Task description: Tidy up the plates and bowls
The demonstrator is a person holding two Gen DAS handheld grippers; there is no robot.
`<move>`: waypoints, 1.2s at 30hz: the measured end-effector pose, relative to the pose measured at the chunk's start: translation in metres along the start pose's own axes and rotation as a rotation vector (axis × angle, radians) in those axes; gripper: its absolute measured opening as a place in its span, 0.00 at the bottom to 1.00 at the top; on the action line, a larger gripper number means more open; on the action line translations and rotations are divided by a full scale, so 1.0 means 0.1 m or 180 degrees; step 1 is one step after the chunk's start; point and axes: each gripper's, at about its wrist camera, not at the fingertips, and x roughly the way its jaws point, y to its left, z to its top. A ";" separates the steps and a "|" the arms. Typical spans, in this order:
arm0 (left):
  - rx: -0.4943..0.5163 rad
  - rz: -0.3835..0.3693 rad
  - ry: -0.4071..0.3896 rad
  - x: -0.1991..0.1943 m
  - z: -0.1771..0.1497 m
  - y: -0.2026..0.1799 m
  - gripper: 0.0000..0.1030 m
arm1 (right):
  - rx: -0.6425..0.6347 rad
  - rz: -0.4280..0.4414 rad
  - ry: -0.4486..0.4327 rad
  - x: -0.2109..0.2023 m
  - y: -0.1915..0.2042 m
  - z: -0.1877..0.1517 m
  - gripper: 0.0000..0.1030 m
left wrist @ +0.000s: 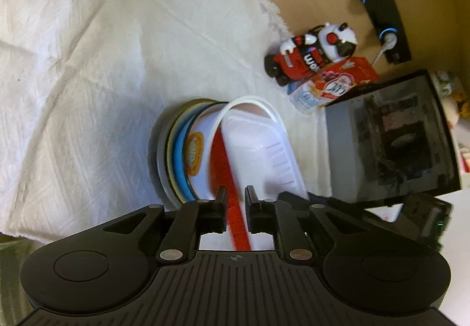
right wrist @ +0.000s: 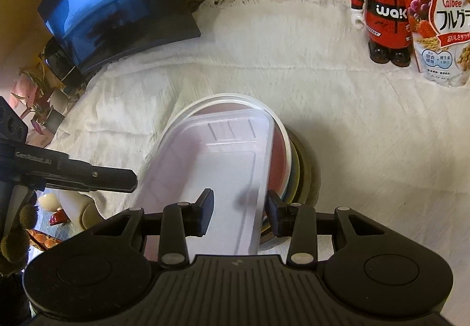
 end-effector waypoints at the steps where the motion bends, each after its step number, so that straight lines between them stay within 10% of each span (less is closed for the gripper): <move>1: -0.0003 -0.0035 -0.0024 -0.03 0.01 0.01 0.14 | 0.0006 -0.0005 0.0003 0.01 0.00 0.01 0.38; 18: 0.0453 0.0376 0.0095 0.32 0.02 -0.25 0.27 | 0.0048 -0.0055 -0.0021 0.09 0.05 0.01 0.37; 29: 0.0906 0.0431 -0.0362 0.03 0.19 -0.62 0.28 | -0.0465 -0.0124 -0.0727 -0.38 0.41 0.08 0.37; 36: 0.0624 0.0490 -0.0047 0.56 0.39 -0.28 0.22 | 0.0039 -0.0130 -0.0331 0.31 0.07 0.21 0.37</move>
